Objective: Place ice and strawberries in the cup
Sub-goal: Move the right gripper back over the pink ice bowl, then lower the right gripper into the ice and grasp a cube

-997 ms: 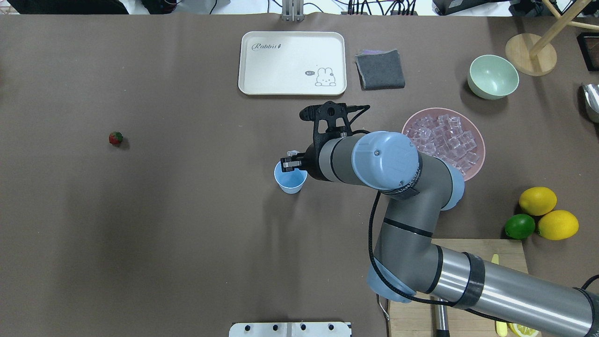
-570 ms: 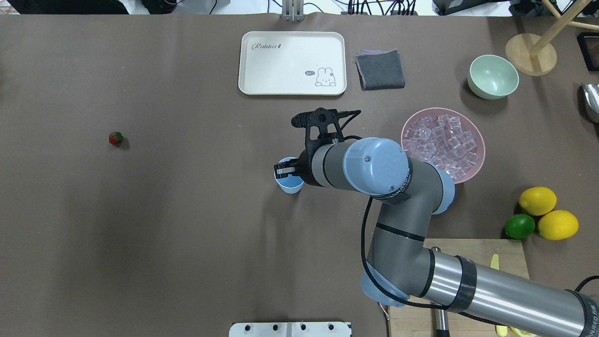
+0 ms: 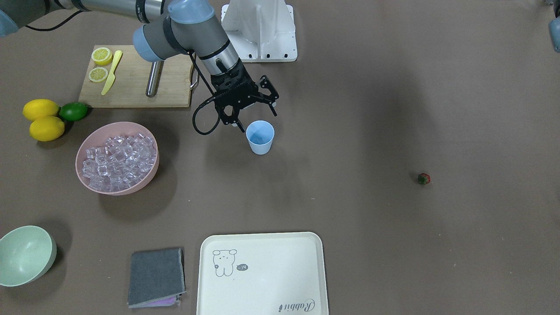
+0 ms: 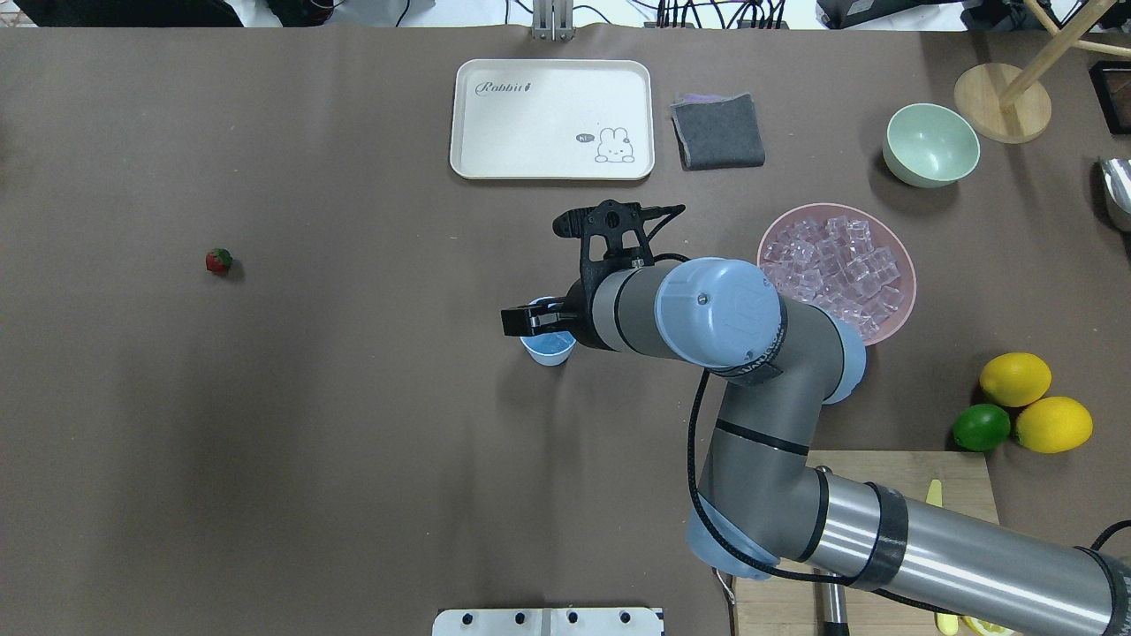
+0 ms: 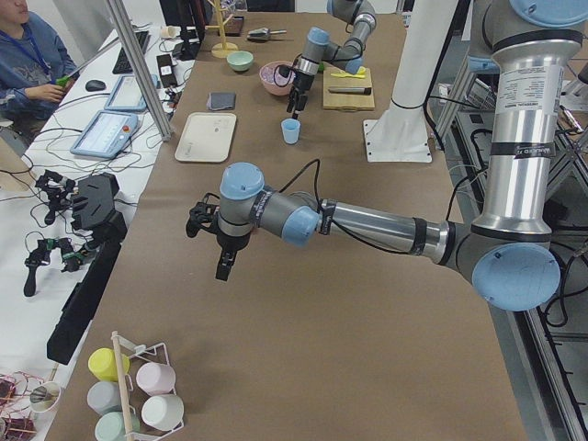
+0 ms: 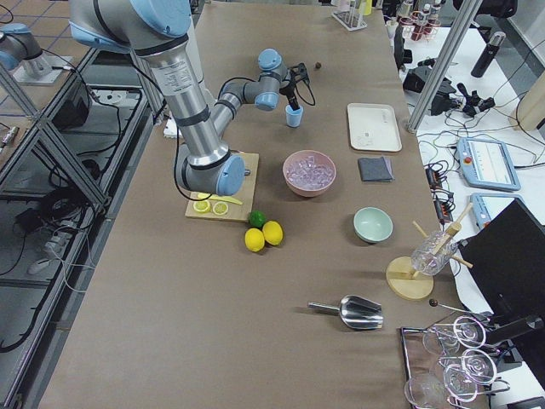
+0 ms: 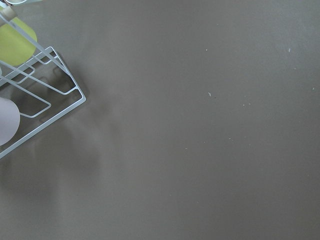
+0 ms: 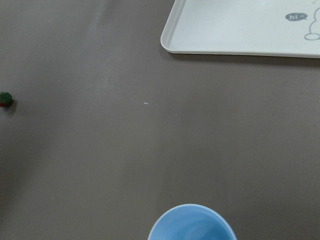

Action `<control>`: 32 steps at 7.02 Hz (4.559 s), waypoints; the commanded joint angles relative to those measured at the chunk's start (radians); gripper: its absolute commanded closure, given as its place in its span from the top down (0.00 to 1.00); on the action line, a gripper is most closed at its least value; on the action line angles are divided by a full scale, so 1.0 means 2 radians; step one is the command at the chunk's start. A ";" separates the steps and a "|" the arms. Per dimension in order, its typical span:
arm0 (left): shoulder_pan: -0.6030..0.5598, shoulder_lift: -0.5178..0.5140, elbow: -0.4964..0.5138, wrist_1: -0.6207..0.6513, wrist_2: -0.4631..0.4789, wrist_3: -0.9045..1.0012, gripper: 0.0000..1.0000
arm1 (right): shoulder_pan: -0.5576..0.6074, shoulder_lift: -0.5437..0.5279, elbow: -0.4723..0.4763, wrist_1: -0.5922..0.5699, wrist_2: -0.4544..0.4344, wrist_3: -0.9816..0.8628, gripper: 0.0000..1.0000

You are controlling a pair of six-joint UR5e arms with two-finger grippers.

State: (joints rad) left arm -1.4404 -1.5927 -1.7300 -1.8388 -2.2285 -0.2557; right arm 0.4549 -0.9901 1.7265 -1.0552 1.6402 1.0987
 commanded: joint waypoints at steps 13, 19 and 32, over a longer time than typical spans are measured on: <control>0.001 0.010 -0.010 -0.038 0.003 -0.008 0.98 | 0.179 -0.213 0.050 -0.003 0.120 -0.064 0.77; 0.000 0.018 -0.019 -0.038 0.003 -0.007 0.98 | 0.120 -0.207 0.031 -0.002 0.080 -0.038 0.81; 0.002 0.017 -0.015 -0.037 0.002 -0.008 0.98 | 0.169 -0.201 0.056 -0.006 0.132 -0.048 0.00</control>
State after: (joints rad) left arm -1.4377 -1.5585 -1.7606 -1.9129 -2.2231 -0.2713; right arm 0.7774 -1.3958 1.8111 -1.0664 1.8833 1.0037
